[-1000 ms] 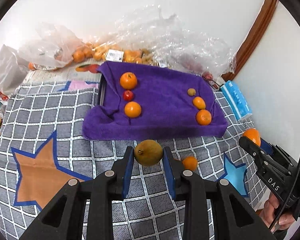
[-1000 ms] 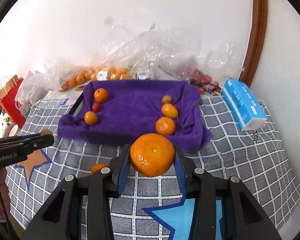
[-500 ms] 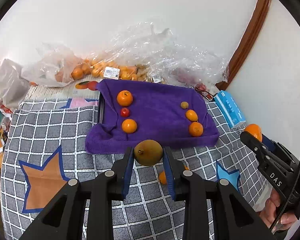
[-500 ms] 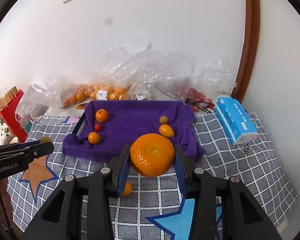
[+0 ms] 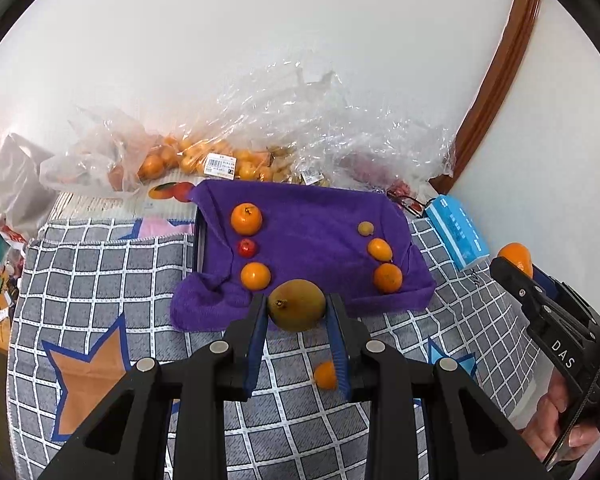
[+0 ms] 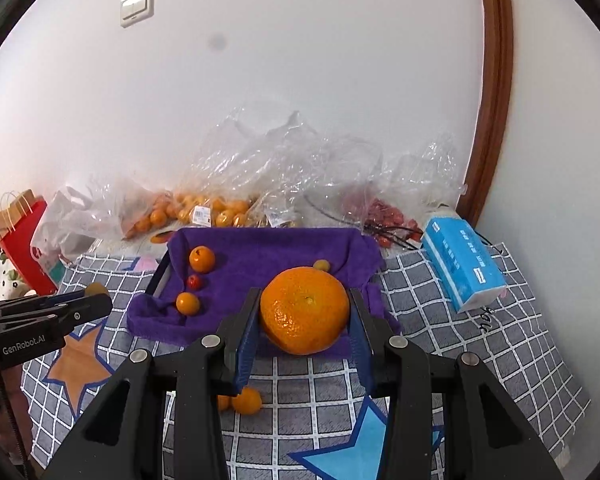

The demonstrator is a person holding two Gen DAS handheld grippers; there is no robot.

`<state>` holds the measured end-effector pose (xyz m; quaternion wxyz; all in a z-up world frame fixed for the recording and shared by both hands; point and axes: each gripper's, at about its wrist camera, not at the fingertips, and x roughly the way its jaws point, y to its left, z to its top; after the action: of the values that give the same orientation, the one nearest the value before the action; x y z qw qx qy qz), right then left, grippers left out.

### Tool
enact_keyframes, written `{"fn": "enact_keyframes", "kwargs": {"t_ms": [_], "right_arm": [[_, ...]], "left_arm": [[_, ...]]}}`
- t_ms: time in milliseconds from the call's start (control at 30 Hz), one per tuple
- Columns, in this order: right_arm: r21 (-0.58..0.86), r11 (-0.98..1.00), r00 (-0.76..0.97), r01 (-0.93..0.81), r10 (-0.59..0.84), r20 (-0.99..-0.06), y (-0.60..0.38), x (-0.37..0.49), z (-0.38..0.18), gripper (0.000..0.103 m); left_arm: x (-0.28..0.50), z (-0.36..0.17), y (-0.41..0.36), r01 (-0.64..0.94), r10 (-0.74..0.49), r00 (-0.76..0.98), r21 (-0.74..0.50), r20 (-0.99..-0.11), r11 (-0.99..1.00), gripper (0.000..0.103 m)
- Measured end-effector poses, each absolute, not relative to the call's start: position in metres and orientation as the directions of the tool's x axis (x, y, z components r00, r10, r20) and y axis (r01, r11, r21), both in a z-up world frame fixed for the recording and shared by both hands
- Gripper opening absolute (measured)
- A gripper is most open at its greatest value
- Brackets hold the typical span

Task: Organize fruits
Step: 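Carry the yellow-green fruit with the left tool while the right tool carries the mandarin over the towel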

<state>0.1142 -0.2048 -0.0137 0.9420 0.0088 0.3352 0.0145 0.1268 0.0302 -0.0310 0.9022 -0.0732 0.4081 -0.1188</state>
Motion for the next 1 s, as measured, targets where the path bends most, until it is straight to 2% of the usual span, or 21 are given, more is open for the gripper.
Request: {"fn": "enact_keyframes", "kwargs": {"t_ms": [1000], "right_arm": [[0.012, 0.999, 0.767, -0.045, 0.042, -0.64, -0.207, 0.162, -0.02, 0.041]], "left_arm": [[0.164, -0.028, 0.04, 0.107, -0.243, 0.662, -0.232, -0.708, 0.967, 0.028]]}}
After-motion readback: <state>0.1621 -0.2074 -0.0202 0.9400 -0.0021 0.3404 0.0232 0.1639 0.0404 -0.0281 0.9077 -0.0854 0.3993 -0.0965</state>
